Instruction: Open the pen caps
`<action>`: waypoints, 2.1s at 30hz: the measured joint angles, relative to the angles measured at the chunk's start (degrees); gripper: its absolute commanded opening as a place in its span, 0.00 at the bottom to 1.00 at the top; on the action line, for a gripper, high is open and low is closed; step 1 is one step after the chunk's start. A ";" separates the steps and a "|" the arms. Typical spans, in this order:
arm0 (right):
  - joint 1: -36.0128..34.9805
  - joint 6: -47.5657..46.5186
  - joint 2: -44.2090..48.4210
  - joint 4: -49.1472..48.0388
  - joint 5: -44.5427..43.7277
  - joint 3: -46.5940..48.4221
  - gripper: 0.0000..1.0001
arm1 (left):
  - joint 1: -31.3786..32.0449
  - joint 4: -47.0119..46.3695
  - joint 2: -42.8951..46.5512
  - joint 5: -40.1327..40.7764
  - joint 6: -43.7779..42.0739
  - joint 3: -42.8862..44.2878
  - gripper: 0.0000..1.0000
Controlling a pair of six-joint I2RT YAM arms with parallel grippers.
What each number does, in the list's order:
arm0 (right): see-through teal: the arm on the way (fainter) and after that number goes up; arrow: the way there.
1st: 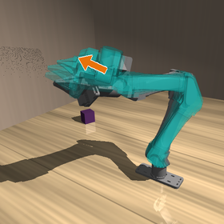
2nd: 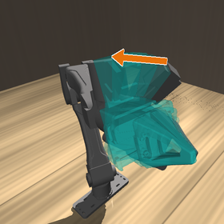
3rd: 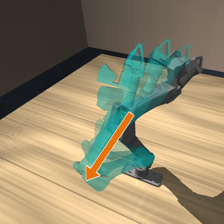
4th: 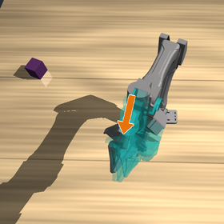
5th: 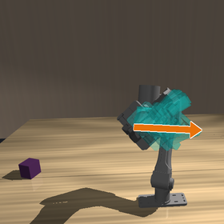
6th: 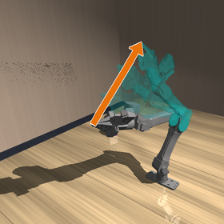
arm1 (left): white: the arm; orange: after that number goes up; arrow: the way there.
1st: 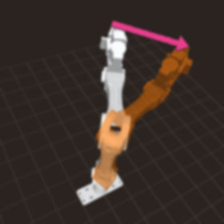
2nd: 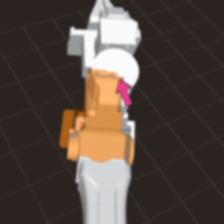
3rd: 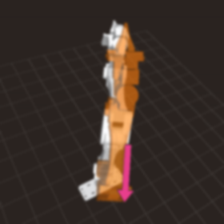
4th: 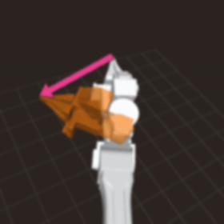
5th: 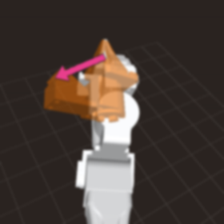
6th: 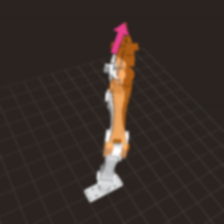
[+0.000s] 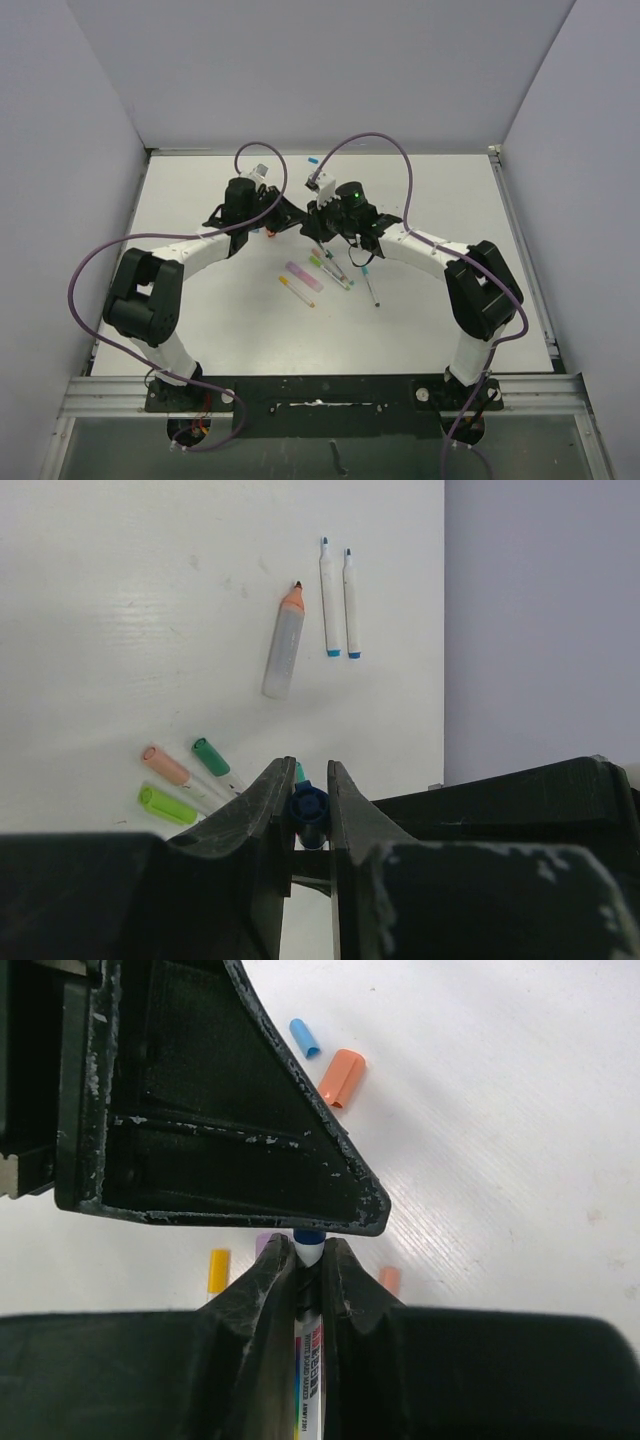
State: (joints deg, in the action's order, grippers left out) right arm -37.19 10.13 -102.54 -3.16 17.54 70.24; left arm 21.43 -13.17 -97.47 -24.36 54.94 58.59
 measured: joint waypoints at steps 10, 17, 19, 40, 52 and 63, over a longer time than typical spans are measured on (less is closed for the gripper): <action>-0.02 0.13 0.00 -0.24 0.09 0.00 0.00 | -1.55 2.40 -0.63 -2.47 -0.74 1.75 0.00; 0.39 -1.27 1.68 3.67 0.94 -4.70 0.00 | -7.04 4.35 -6.25 -1.33 -3.13 9.18 0.00; 0.50 -1.84 1.84 6.01 1.27 -5.53 0.00 | -9.70 3.80 -8.11 -0.37 -3.15 10.45 0.00; 8.94 -1.79 -16.15 9.94 -9.07 18.03 0.00 | -11.02 15.13 -7.52 4.22 -12.46 0.15 0.00; 9.01 -0.79 -20.90 12.28 -11.37 18.93 0.05 | -10.97 17.22 -5.29 6.71 -15.76 -1.70 0.10; 9.03 -0.55 -22.23 13.64 -12.92 21.16 0.12 | -10.97 18.86 -5.29 7.80 -16.83 -2.23 0.38</action>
State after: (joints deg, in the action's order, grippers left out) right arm -28.16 9.58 -124.77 10.48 4.62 91.39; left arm 10.46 5.69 -102.76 -16.56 38.11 56.36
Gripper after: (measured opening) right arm 0.134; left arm 0.356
